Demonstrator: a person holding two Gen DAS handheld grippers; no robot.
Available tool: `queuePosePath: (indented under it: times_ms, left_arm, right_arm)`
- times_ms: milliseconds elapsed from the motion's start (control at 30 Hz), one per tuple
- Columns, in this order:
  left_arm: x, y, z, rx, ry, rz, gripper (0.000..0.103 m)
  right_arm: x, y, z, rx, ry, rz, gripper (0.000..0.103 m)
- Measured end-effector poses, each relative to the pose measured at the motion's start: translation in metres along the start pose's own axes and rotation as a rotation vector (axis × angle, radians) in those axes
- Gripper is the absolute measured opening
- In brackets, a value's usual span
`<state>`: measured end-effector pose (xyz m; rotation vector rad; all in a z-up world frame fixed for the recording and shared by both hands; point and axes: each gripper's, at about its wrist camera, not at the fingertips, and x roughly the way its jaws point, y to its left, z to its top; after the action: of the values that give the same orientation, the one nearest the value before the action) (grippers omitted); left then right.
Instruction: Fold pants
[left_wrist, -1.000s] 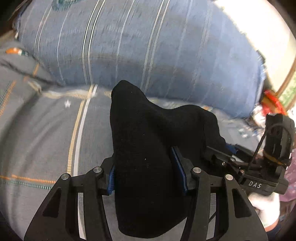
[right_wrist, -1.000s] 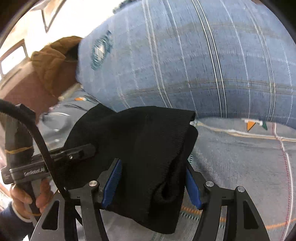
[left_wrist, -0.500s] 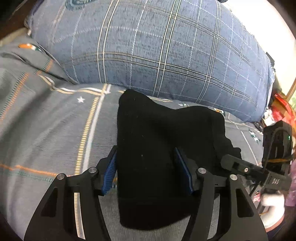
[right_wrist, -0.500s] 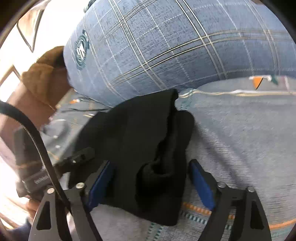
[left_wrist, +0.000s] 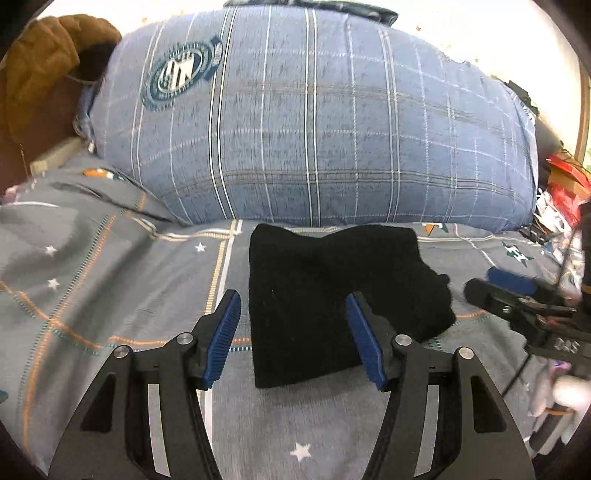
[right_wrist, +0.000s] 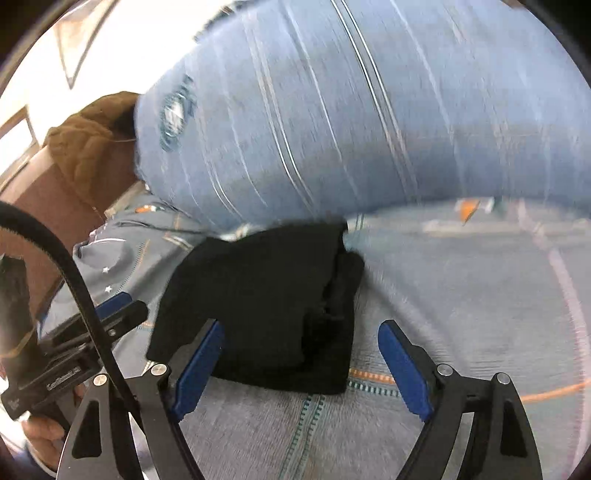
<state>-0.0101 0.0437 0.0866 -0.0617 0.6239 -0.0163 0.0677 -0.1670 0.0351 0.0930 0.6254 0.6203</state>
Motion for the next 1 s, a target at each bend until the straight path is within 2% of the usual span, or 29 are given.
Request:
queuePosePath:
  times_ms: [133, 233, 333, 733, 1000]
  left_arm:
    - [-0.02, -0.008, -0.003, 0.009, -0.045, 0.021, 0.06]
    - [-0.03, -0.012, -0.007, 0.01, -0.052, 0.022, 0.06]
    - [-0.038, -0.015, -0.011, 0.011, -0.054, 0.018, 0.06]
    - [-0.053, -0.011, -0.024, 0.002, -0.075, 0.105, 0.06]
    - [-0.056, -0.005, -0.028, -0.006, -0.085, 0.125, 0.06]
  right_arm:
    - [-0.045, 0.033, -0.008, -0.121, -0.134, -0.081, 0.085]
    - [-0.06, 0.048, -0.014, -0.146, -0.167, -0.098, 0.087]
    - [-0.065, 0.055, -0.021, -0.153, -0.162, -0.102, 0.087]
    - [-0.07, 0.076, -0.036, -0.175, -0.167, -0.095, 0.087]
    - [-0.07, 0.08, -0.041, -0.165, -0.151, -0.098, 0.087]
